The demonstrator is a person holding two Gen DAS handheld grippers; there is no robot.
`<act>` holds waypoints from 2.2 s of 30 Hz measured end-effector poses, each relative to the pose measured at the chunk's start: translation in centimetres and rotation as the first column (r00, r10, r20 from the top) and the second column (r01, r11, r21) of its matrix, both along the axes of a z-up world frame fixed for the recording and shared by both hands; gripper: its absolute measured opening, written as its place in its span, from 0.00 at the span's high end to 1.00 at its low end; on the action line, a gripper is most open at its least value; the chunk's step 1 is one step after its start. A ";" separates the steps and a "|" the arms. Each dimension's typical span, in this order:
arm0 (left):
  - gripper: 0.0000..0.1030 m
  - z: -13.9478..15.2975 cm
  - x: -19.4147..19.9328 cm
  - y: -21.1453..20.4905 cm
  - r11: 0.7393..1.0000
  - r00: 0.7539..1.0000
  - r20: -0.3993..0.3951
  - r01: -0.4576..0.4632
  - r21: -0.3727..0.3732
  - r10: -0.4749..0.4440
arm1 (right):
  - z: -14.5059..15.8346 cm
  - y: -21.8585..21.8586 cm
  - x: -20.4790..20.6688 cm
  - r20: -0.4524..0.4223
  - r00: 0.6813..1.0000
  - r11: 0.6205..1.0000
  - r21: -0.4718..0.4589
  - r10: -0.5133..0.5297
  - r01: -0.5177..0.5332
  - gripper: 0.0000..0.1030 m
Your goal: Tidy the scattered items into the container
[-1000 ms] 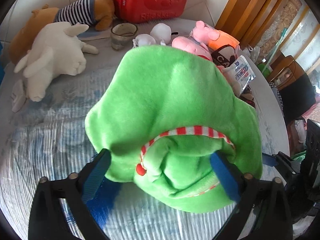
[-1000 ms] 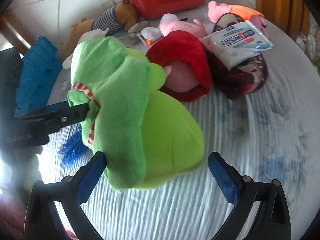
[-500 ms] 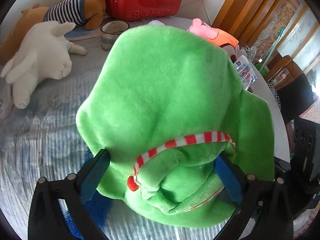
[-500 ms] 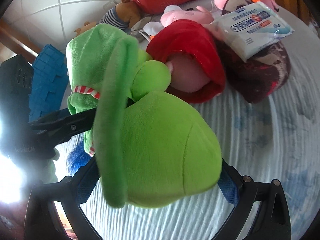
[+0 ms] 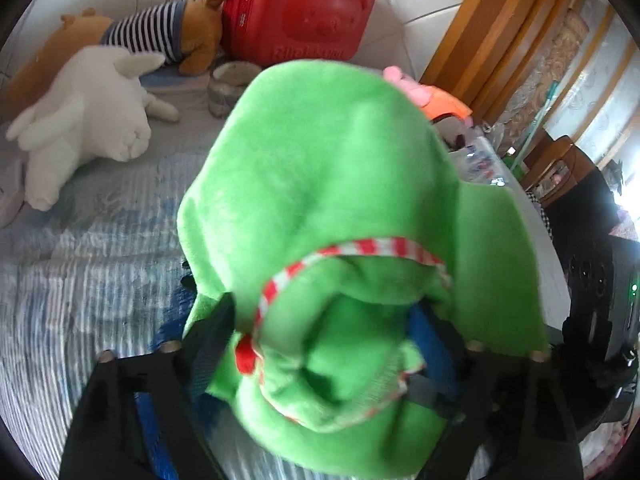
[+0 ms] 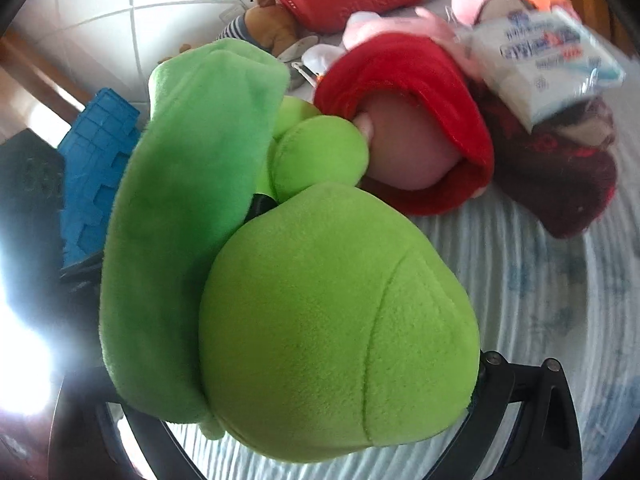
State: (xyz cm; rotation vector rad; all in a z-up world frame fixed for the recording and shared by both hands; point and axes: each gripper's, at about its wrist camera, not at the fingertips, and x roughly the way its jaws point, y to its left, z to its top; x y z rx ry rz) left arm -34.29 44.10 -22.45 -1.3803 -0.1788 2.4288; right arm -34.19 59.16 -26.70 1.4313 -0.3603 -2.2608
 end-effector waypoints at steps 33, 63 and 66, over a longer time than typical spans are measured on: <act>0.26 10.1 7.0 -6.5 0.986 0.987 -0.034 -0.156 -0.059 0.154 | 9.1 5.9 7.3 -0.088 0.989 0.972 0.193 -0.117 0.132 0.10; 0.26 8.5 15.9 -17.5 0.906 0.919 -0.019 -0.392 -0.158 0.394 | 8.4 -12.7 6.9 -0.122 0.956 0.963 -0.015 0.266 -0.270 0.00; 0.26 7.6 16.9 -18.6 0.885 0.894 0.007 -0.443 -0.145 0.449 | 9.2 -14.4 5.9 -0.107 0.951 0.953 -0.051 0.291 -0.297 0.00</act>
